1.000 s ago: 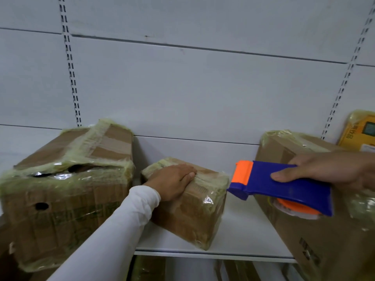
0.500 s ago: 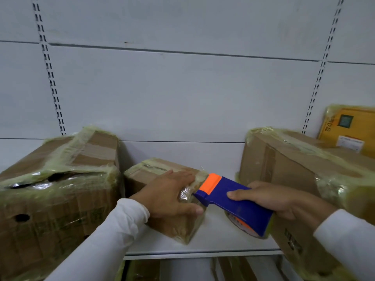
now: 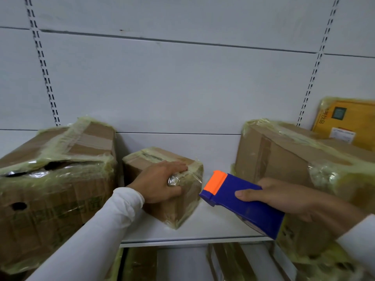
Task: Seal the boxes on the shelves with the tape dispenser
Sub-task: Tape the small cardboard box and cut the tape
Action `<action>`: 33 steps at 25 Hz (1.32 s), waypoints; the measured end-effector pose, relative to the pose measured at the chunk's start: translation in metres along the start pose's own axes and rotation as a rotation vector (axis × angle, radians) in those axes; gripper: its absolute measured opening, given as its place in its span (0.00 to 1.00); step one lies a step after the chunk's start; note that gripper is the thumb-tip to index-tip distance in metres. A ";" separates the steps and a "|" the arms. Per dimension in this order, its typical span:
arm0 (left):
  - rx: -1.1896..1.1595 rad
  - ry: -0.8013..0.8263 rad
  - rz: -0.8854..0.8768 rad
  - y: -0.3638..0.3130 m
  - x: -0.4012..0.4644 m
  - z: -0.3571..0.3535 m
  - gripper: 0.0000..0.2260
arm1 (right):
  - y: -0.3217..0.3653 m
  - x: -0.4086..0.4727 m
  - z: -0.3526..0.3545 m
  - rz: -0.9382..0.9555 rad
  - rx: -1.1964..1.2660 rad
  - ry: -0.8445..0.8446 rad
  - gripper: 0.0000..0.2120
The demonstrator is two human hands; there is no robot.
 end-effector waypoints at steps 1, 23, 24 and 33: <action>0.002 -0.001 -0.002 0.000 0.000 0.000 0.32 | -0.004 0.002 -0.005 -0.020 -0.011 -0.023 0.25; -0.141 0.262 -0.141 -0.019 0.003 0.006 0.28 | 0.001 -0.012 0.007 0.174 -0.330 -0.313 0.21; -0.128 0.259 -0.123 -0.019 0.005 0.009 0.28 | 0.001 -0.016 0.009 0.191 -0.315 -0.315 0.21; 0.160 -0.139 -0.044 -0.022 0.013 -0.012 0.33 | -0.007 -0.019 0.006 0.286 -0.135 -0.274 0.17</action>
Point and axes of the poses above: each hand's wrist, its own x-axis towards the middle knuckle, its own z-axis out of the back of the hand, y = z × x, the point moved 6 cm from there along x, towards the middle knuckle, and after that the axes turned 14 degrees about z, right-handed, at the moved point
